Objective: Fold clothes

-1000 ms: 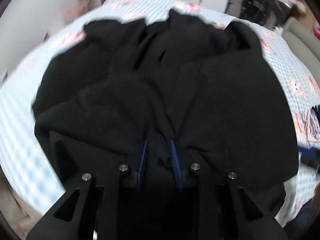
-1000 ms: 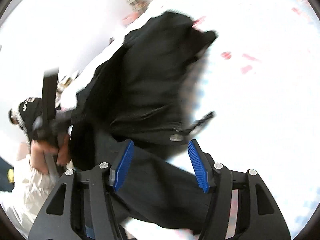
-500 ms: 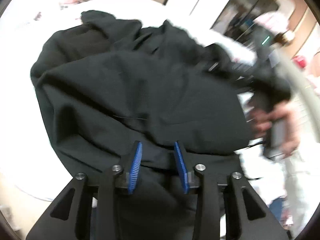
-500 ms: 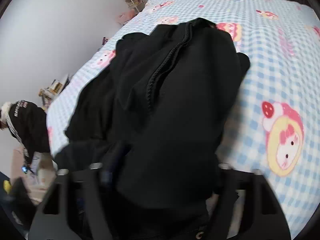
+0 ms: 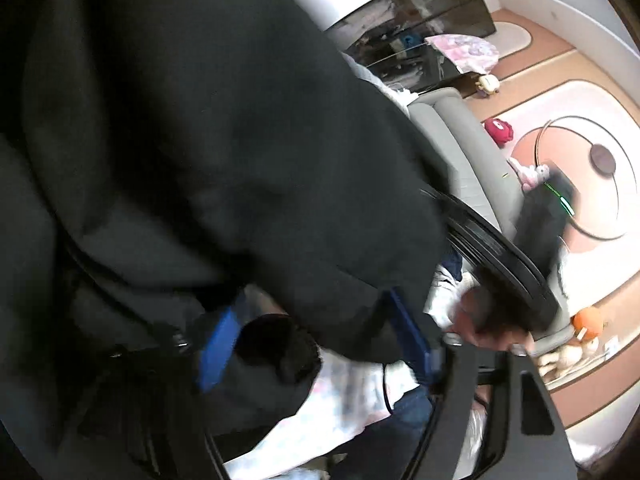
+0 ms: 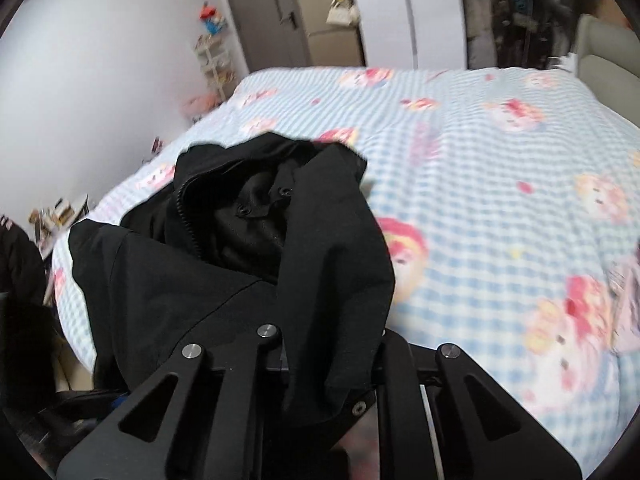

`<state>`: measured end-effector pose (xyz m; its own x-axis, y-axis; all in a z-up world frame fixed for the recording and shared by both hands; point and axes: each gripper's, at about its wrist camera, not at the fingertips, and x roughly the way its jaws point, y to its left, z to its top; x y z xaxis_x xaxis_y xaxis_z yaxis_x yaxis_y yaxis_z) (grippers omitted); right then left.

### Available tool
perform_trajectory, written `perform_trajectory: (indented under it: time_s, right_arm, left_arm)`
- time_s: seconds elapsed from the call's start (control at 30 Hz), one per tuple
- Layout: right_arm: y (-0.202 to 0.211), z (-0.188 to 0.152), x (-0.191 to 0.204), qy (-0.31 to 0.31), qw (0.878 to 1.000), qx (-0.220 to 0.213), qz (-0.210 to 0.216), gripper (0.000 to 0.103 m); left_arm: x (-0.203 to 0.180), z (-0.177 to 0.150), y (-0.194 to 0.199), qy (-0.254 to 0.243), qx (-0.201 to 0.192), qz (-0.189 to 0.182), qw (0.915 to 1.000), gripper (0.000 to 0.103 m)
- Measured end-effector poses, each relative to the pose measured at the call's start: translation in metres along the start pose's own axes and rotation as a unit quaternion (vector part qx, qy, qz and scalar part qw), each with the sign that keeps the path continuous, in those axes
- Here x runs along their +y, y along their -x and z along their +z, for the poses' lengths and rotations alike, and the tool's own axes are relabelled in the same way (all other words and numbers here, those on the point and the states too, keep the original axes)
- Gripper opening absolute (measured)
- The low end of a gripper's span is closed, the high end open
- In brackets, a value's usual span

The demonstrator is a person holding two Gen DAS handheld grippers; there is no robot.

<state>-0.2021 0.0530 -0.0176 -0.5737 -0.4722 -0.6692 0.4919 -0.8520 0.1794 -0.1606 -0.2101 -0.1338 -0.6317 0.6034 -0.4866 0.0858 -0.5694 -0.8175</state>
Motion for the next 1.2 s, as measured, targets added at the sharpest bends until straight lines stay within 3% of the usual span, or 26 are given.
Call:
perform_trajectory:
  time_s: [0.1,0.17,0.27,0.33,0.4,0.5,0.53,0.63,0.7,0.73,0.8,0.87,0.9,0.93,0.97,1.1,1.2]
  right_arm:
    - [0.046,-0.012,-0.029,-0.028,0.999,-0.031,-0.025,0.010]
    - [0.089,-0.022,-0.054,-0.056,0.995,-0.063,-0.048,0.010]
    - [0.158,-0.028,-0.081,-0.080,0.985,-0.130,-0.086,0.009]
    - [0.219,-0.029,-0.085,-0.093,0.974,-0.181,-0.095,0.008]
    - [0.247,-0.032,-0.093,-0.122,0.969,-0.192,-0.096,0.009]
    - [0.229,-0.057,-0.091,-0.144,0.975,-0.130,-0.111,0.011]
    - [0.218,-0.069,-0.093,-0.152,0.976,-0.103,-0.115,0.012]
    - [0.188,-0.111,-0.108,-0.197,0.974,-0.022,-0.108,0.017]
    - [0.174,-0.133,-0.118,-0.223,0.970,0.014,-0.094,0.020]
    - [0.171,-0.141,-0.124,-0.222,0.971,0.024,-0.089,0.023]
    - [0.161,-0.147,-0.122,-0.213,0.974,0.040,-0.073,0.027]
    - [0.163,-0.151,-0.126,-0.208,0.976,0.041,-0.048,0.027]
    - [0.165,-0.156,-0.127,-0.205,0.977,0.037,-0.036,0.027]
    - [0.166,-0.160,-0.128,-0.202,0.979,0.033,-0.024,0.026]
    - [0.169,-0.160,-0.125,-0.194,0.980,0.029,-0.014,0.025]
    - [0.182,-0.148,-0.120,-0.186,0.982,-0.002,0.037,0.026]
    - [0.189,-0.135,-0.124,-0.212,0.973,-0.029,0.084,0.038]
  left_arm:
    - [0.002,-0.005,-0.022,0.047,0.008,-0.043,0.9979,0.083]
    - [-0.012,-0.003,-0.037,0.048,0.018,-0.064,0.9966,0.083]
    - [-0.070,0.015,-0.067,-0.027,0.027,-0.037,0.9986,0.077]
    - [-0.103,0.021,-0.090,-0.064,0.040,-0.016,0.9970,0.051]
    - [-0.133,0.026,-0.114,-0.097,0.054,0.005,0.9938,0.035]
    - [-0.162,0.025,-0.145,-0.129,0.085,0.026,0.9877,0.038]
    - [-0.154,0.015,-0.151,-0.122,0.106,0.021,0.9867,0.053]
    - [-0.123,-0.013,-0.162,-0.081,0.163,-0.010,0.9832,0.072]
    - [-0.110,-0.052,-0.163,-0.051,0.191,-0.018,0.9801,0.084]
    - [-0.104,-0.073,-0.164,-0.037,0.204,-0.021,0.9781,0.084]
    - [-0.101,-0.091,-0.179,-0.047,0.219,0.030,0.9742,0.085]
    - [-0.103,-0.095,-0.185,-0.054,0.195,0.042,0.9784,0.084]
    - [-0.104,-0.096,-0.188,-0.056,0.181,0.045,0.9809,0.062]
    - [-0.109,-0.094,-0.187,-0.063,0.171,0.041,0.9825,0.027]
    - [-0.116,-0.087,-0.181,-0.075,0.156,0.043,0.9839,0.016]
    - [-0.139,-0.036,-0.126,-0.107,0.054,0.069,0.9904,0.007]
    - [-0.135,0.014,-0.067,-0.112,-0.023,0.111,0.9871,0.004]
